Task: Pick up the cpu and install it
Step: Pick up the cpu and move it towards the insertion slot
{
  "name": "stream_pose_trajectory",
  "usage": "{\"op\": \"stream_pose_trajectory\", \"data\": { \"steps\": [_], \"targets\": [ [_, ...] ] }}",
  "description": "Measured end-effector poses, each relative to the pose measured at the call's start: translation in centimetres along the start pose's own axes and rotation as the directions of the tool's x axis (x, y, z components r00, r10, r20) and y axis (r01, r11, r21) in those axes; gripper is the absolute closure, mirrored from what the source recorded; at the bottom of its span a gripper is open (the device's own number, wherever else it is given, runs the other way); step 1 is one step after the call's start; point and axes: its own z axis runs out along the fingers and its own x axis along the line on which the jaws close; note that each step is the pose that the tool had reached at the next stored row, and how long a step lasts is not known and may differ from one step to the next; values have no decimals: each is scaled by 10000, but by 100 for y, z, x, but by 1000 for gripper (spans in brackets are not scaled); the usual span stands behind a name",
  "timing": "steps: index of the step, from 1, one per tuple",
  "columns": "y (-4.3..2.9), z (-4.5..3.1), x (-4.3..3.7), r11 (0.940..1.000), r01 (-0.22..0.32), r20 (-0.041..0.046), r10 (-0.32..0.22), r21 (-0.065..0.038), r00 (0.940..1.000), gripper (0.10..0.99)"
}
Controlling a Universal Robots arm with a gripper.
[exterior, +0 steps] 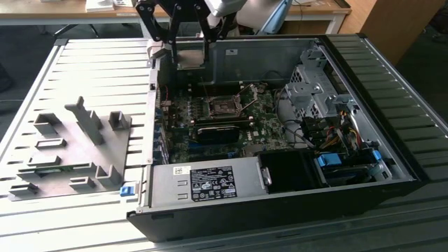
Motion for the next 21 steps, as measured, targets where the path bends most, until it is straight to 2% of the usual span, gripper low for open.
{"op": "stream_pose_trajectory", "data": {
  "steps": [17, 21],
  "targets": [
    [33, 10, -221, 10000, 0, 6, 0, 0, 10000, 545],
    [88, 29, -371, 10000, 1, 5, -1, 0, 10000, 545]
  ]
}}
